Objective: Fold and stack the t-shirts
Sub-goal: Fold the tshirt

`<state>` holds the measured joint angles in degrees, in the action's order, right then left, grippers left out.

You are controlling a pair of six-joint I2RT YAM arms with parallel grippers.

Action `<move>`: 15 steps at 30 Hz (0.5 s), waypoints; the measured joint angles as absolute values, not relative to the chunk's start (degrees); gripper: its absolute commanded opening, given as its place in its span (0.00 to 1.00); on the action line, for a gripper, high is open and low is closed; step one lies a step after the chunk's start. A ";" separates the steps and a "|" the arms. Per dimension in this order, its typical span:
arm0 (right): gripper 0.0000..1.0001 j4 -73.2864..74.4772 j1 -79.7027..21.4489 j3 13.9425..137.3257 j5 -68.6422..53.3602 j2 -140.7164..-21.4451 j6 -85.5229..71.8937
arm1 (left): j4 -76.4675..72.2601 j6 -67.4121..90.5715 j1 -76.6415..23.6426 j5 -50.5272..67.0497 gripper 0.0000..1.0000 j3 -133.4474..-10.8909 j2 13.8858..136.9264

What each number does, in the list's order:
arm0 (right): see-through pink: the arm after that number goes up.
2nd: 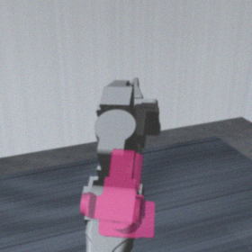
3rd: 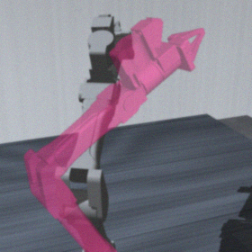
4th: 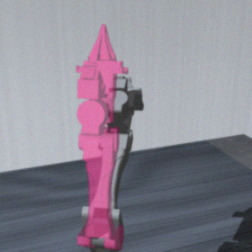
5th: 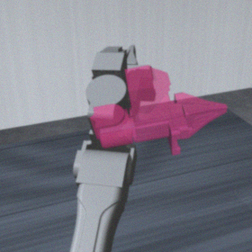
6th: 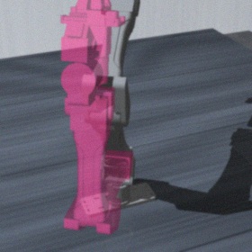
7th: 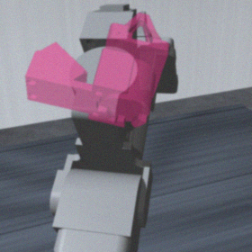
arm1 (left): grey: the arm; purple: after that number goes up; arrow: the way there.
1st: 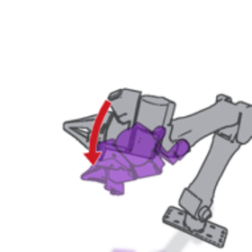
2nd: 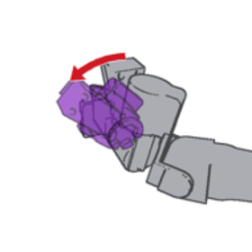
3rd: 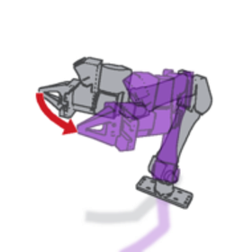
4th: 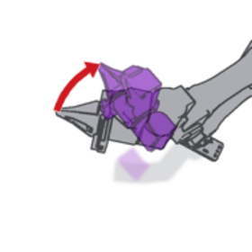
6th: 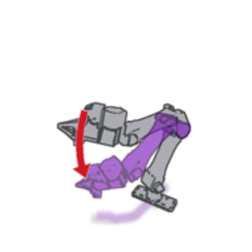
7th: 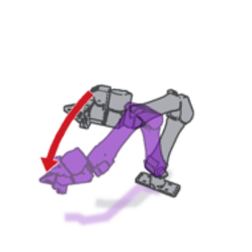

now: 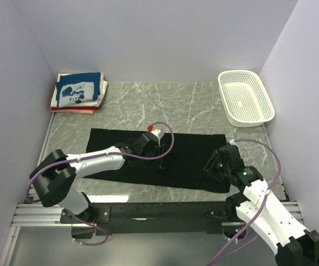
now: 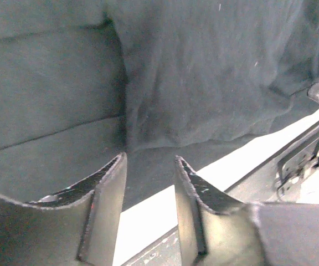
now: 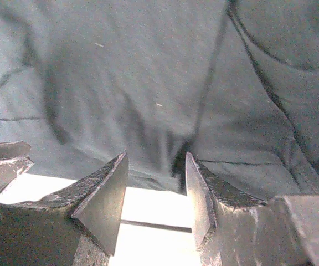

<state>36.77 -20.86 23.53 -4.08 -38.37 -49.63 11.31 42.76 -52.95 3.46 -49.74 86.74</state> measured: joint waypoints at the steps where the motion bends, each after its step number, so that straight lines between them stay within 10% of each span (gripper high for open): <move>1: 0.53 36.69 -20.86 24.56 -3.88 -38.50 -49.32 | 11.70 42.74 -52.49 3.14 0.45 -49.74 85.86; 8: 0.49 31.53 -20.86 27.33 -4.10 -46.65 -48.03 | 12.01 41.89 -49.69 1.19 0.18 -49.93 85.60; 15: 0.49 24.58 -20.86 27.53 -2.74 -59.44 -47.22 | 12.16 41.21 -49.60 -1.43 0.13 -49.23 91.90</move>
<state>24.58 -20.86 27.53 -2.74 -59.44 -47.22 12.16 41.21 -49.60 -1.43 -49.23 91.90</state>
